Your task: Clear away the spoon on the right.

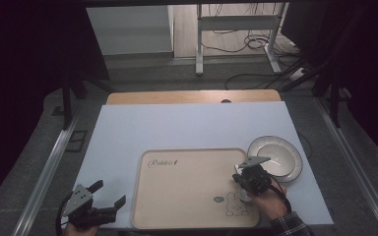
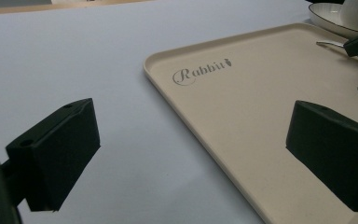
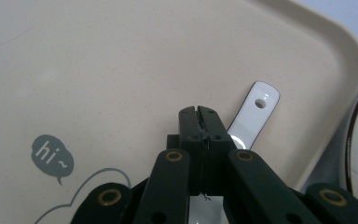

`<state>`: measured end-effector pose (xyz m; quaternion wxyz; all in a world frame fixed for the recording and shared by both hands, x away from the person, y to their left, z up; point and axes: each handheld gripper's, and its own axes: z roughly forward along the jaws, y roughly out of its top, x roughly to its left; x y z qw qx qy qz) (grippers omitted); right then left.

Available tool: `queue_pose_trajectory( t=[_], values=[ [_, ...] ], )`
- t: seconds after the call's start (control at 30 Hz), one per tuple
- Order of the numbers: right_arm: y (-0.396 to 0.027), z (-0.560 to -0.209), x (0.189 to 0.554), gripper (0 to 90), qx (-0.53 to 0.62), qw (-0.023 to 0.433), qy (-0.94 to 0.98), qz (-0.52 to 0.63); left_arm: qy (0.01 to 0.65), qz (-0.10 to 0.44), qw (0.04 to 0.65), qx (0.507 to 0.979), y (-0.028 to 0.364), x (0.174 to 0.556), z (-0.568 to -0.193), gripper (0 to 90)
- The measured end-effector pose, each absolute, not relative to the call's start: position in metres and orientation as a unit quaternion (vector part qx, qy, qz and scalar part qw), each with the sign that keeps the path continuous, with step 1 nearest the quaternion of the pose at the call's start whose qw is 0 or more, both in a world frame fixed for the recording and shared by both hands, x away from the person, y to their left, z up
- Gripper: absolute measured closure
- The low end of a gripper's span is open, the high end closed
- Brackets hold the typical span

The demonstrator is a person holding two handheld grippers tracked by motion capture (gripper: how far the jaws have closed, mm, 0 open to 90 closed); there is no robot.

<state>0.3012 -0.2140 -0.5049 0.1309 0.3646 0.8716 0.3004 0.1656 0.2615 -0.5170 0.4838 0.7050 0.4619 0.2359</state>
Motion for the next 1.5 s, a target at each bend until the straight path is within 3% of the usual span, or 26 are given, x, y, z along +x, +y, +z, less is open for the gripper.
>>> queue_pose_trajectory(
  t=[0.6, 1.2, 1.5],
  values=[
    [-0.217, -0.503, 0.302, 85.3, 0.369, 0.131, 0.866, 0.311, 0.462, 0.236, 0.484, 0.704, 0.262, 0.166, -0.517, 2.7],
    [-0.217, -0.493, 0.294, 52.9, 0.353, 0.161, 0.853, 0.348, 0.463, 0.235, 0.486, 0.703, 0.262, 0.165, -0.517, 2.6],
    [-0.217, -0.488, 0.292, 42.1, 0.353, 0.166, 0.846, 0.362, 0.464, 0.234, 0.486, 0.703, 0.262, 0.165, -0.517, 2.6]
  ],
)
